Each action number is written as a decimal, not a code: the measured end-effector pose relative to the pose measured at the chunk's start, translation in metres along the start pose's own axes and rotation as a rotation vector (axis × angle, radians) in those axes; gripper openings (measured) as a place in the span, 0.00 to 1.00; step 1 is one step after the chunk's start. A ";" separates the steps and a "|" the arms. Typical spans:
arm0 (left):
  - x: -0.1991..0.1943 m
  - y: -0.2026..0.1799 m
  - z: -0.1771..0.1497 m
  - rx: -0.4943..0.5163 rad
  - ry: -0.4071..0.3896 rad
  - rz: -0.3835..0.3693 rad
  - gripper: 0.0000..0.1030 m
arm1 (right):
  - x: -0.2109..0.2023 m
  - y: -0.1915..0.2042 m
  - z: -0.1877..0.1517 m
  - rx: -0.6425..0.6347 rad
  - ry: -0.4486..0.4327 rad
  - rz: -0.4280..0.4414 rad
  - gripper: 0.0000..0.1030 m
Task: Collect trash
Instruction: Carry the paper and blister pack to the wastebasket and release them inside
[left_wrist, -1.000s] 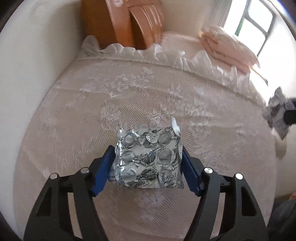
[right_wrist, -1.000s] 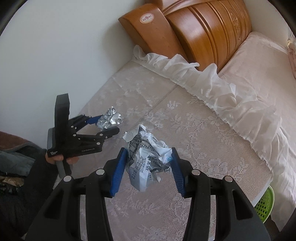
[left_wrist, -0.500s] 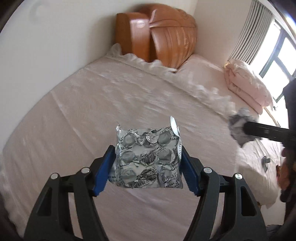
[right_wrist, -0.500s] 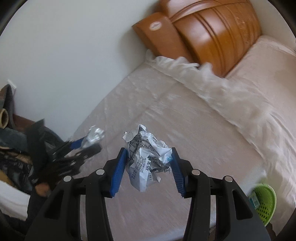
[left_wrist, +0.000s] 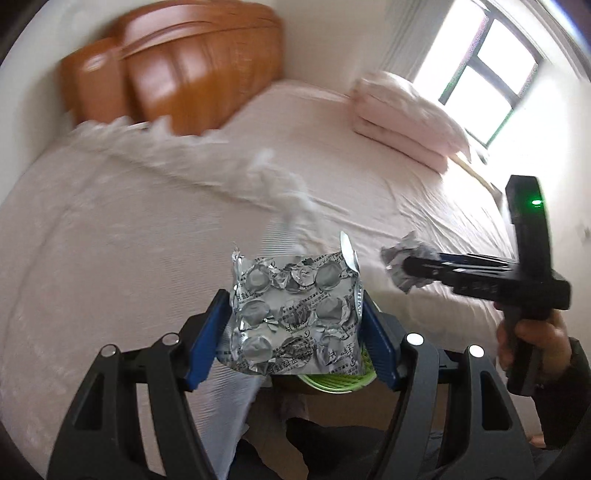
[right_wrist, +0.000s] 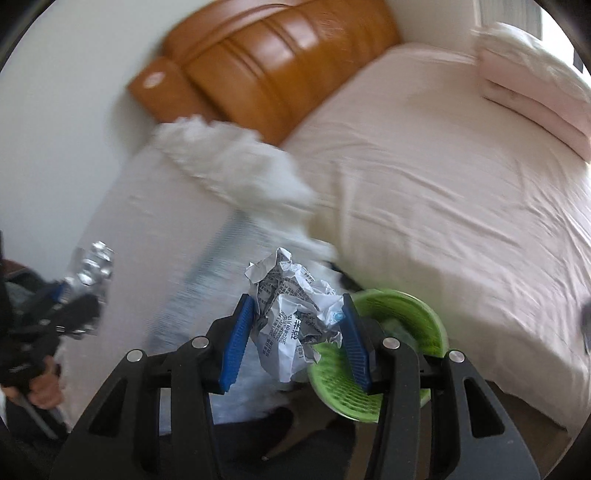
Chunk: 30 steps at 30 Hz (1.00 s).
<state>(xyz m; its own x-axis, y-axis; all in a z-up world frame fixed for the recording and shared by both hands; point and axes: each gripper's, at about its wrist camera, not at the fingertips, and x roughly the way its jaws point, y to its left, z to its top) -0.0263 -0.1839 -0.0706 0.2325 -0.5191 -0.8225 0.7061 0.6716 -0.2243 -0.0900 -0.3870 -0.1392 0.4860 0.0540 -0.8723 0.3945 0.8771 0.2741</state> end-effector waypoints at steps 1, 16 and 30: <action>0.004 -0.010 0.002 0.022 0.008 -0.007 0.64 | 0.005 -0.010 -0.004 0.007 0.005 -0.019 0.47; 0.053 -0.079 -0.001 0.168 0.127 -0.016 0.64 | 0.109 -0.068 -0.045 0.072 0.176 -0.102 0.74; 0.090 -0.112 -0.001 0.242 0.196 -0.052 0.71 | 0.012 -0.123 -0.042 0.167 -0.001 -0.257 0.94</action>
<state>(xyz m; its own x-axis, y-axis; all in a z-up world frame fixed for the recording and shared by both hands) -0.0855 -0.3056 -0.1204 0.0748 -0.4216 -0.9037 0.8578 0.4894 -0.1573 -0.1654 -0.4746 -0.2007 0.3544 -0.1604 -0.9212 0.6271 0.7715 0.1069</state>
